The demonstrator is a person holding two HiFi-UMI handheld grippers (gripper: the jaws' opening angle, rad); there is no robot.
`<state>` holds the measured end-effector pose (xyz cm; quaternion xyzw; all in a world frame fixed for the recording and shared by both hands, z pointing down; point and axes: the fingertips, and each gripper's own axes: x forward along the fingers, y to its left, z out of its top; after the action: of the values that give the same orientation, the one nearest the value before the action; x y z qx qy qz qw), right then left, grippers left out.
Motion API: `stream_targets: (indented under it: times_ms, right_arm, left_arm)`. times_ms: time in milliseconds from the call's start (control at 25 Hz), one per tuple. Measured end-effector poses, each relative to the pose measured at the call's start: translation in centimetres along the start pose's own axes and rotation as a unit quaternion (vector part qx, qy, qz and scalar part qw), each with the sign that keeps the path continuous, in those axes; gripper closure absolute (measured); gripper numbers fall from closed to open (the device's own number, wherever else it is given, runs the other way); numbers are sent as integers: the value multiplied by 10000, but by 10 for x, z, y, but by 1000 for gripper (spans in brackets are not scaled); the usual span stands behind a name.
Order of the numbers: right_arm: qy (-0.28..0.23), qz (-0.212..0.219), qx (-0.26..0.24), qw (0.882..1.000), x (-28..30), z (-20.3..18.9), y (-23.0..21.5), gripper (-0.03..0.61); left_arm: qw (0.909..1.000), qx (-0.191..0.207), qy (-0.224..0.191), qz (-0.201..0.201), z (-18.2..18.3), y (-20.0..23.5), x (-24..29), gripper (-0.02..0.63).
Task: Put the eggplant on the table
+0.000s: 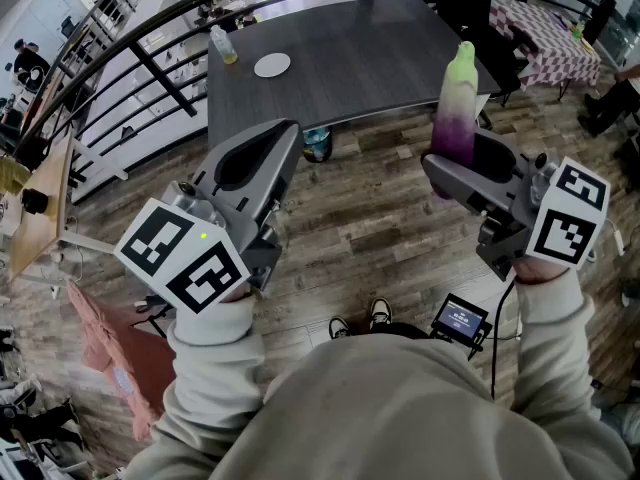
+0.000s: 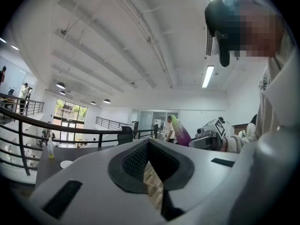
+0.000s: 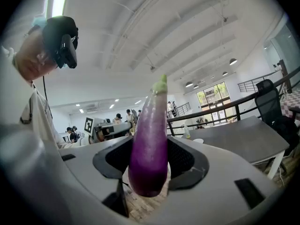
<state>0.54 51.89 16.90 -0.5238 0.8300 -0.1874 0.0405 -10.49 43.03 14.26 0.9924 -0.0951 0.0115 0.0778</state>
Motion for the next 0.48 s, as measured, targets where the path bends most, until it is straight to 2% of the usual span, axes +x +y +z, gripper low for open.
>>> stream_targets:
  times_ms: [480]
  right_arm:
    - [29, 47, 12, 10000, -3, -1, -4, 348]
  left_arm:
    - [10000, -33, -6, 38, -3, -6, 4, 614]
